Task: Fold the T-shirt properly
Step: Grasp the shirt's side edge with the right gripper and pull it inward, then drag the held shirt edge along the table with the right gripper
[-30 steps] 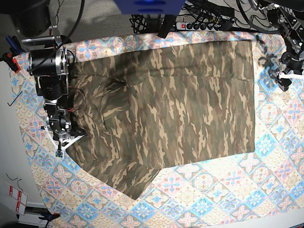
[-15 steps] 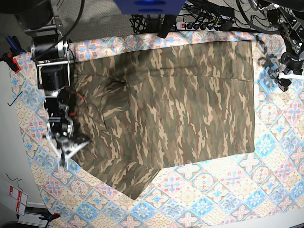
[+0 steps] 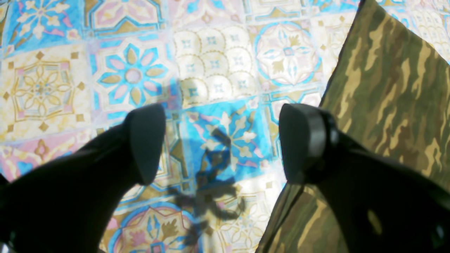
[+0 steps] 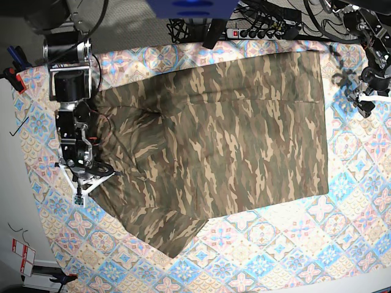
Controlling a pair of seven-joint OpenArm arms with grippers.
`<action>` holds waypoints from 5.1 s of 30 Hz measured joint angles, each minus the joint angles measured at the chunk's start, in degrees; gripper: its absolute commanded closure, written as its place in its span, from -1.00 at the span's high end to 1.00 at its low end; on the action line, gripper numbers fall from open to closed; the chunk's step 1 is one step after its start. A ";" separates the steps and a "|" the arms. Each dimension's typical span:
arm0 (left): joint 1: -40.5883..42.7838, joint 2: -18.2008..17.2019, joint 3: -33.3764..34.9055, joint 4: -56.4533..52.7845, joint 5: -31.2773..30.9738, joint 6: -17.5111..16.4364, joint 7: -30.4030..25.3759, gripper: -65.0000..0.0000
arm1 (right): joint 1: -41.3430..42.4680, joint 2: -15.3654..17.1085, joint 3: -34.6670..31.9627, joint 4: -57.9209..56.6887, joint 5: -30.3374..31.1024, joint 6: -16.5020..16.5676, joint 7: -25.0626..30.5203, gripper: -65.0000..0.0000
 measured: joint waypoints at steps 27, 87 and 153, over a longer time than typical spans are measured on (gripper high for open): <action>-0.09 0.13 0.24 0.00 0.00 -0.02 0.00 0.53 | -14.73 0.13 1.20 23.63 2.19 -0.37 -17.64 -0.14; 1.03 0.13 0.20 -0.04 -0.02 -0.04 0.00 0.53 | 14.99 -4.28 -24.55 -22.95 -1.68 -0.31 8.98 -1.00; 0.81 0.15 0.24 -0.07 0.17 -0.02 0.00 0.53 | 7.52 2.47 -21.29 -8.09 -1.46 -2.99 -1.05 -0.68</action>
